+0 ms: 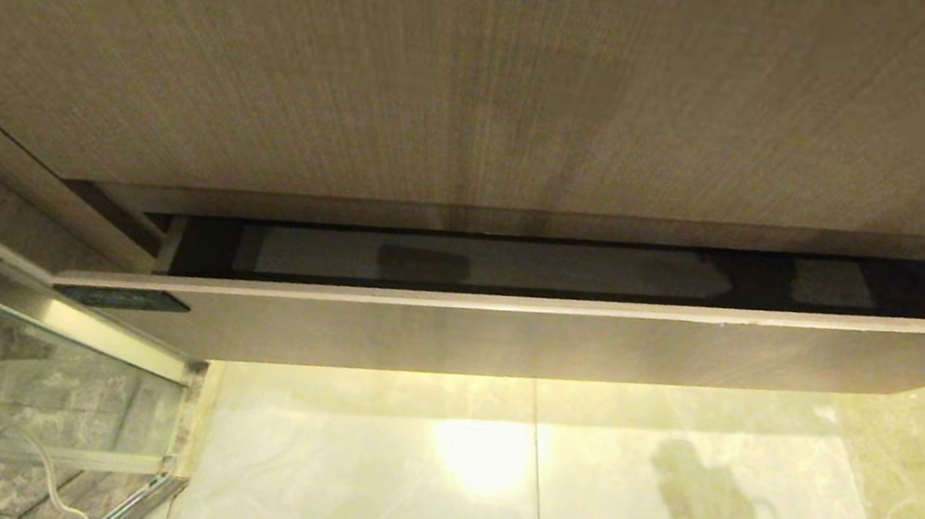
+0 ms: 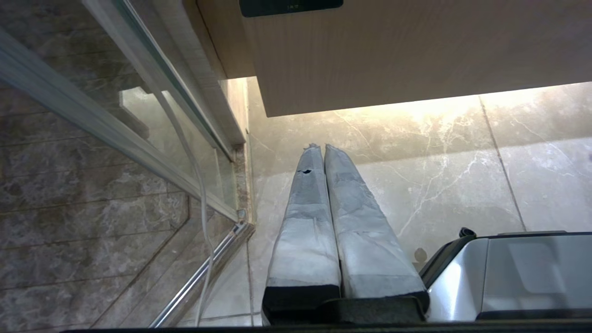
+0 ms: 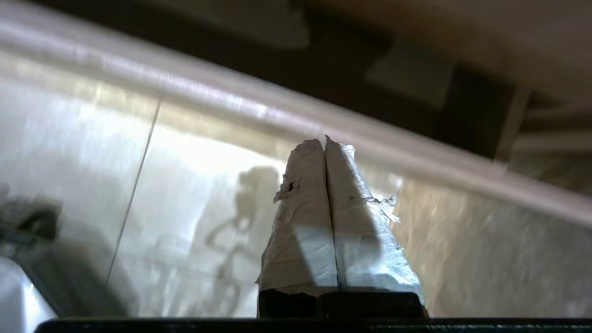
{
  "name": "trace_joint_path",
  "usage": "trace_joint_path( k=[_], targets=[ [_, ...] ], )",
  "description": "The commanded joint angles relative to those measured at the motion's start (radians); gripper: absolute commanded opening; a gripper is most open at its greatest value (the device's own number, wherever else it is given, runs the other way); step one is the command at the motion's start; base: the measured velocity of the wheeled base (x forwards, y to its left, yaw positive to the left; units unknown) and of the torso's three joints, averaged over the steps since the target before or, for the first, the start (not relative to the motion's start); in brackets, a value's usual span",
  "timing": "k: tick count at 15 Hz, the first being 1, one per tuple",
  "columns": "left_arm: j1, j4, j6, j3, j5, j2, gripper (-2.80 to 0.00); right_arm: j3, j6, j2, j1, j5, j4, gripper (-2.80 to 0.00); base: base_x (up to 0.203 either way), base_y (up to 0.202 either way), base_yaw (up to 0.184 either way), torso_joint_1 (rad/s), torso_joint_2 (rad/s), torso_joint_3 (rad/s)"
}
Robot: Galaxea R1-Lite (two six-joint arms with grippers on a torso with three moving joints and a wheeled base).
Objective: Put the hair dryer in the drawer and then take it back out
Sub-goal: Close the drawer
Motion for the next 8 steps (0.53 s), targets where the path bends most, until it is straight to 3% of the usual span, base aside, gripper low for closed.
trace_joint_path(
  k=[1, 4, 8],
  targets=[
    [0.000, 0.000, 0.000, 0.000, 0.000, -0.002, -2.80, 0.000, -0.017, -0.001, 0.000, -0.002, 0.059, -2.80, 0.000, 0.000, 0.000, 0.000, 0.00, 0.000],
    [0.000, -0.001, 0.000, 0.000, 0.000, -0.002, -2.80, -0.057, -0.086, 0.122, -0.012, -0.023, 0.212, -2.80, 0.000, 0.000, 0.000, 0.000, 0.00, 0.000],
    [0.000, -0.001, 0.000, -0.001, 0.000, -0.002, -2.80, -0.157, -0.096, 0.269, -0.017, -0.026, 0.209, -2.80, 0.000, 0.000, 0.000, 0.000, 0.00, 0.000]
  ],
)
